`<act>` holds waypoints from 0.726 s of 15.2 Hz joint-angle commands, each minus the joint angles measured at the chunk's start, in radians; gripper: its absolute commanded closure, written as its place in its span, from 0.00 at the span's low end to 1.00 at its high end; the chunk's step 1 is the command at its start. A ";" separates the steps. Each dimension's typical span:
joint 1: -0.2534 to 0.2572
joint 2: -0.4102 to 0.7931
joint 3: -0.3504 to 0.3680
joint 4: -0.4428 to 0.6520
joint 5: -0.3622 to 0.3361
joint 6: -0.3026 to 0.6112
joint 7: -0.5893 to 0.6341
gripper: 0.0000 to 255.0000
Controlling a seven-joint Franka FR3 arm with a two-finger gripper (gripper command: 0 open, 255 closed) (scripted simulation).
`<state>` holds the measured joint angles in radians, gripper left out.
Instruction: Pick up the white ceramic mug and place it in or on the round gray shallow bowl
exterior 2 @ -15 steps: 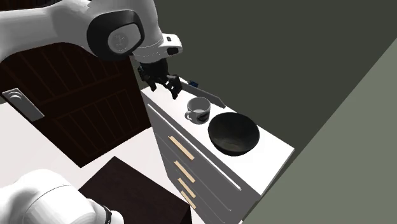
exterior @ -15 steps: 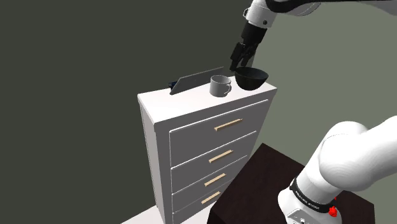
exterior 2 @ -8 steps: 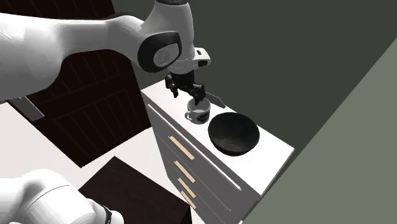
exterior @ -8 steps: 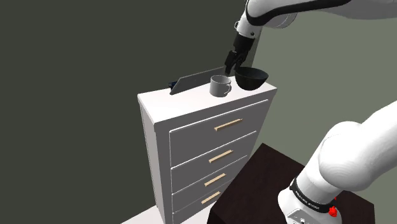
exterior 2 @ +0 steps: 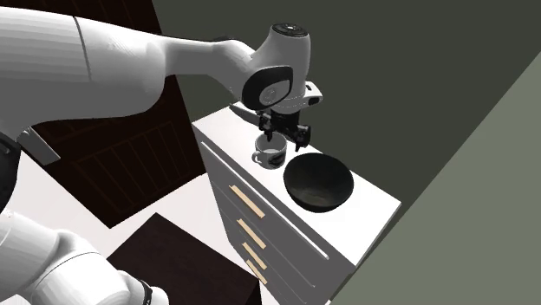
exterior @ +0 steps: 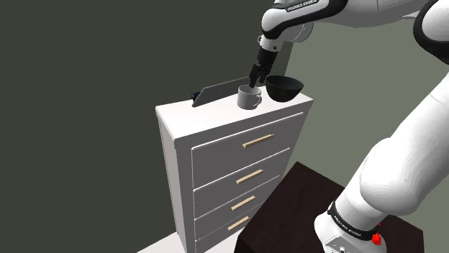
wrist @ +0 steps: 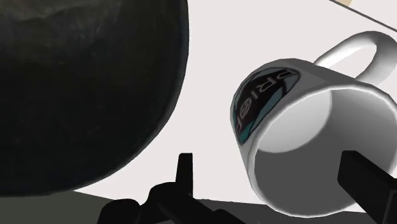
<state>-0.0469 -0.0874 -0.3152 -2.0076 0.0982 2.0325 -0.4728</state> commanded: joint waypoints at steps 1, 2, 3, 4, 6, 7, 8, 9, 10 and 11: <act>-0.002 0.022 -0.005 -0.001 0.009 0.019 -0.014 0.00; -0.002 0.027 -0.004 -0.009 0.012 0.032 -0.016 0.00; -0.001 0.032 -0.004 -0.017 0.014 0.044 -0.018 0.00; -0.001 0.037 -0.004 -0.025 0.017 0.057 -0.019 0.00; 0.000 0.048 -0.003 -0.040 0.022 0.082 -0.023 0.00; 0.001 0.057 -0.003 -0.051 0.027 0.102 -0.026 0.00; 0.001 0.057 -0.003 -0.052 0.027 0.102 -0.026 0.00; 0.001 0.057 -0.002 -0.051 0.027 0.102 -0.026 0.00; 0.000 0.057 -0.002 -0.051 0.027 0.102 -0.026 0.00; 0.000 0.057 -0.002 -0.051 0.027 0.102 -0.026 0.00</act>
<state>-0.0432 -0.0379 -0.3131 -2.0531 0.1243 2.1375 -0.4987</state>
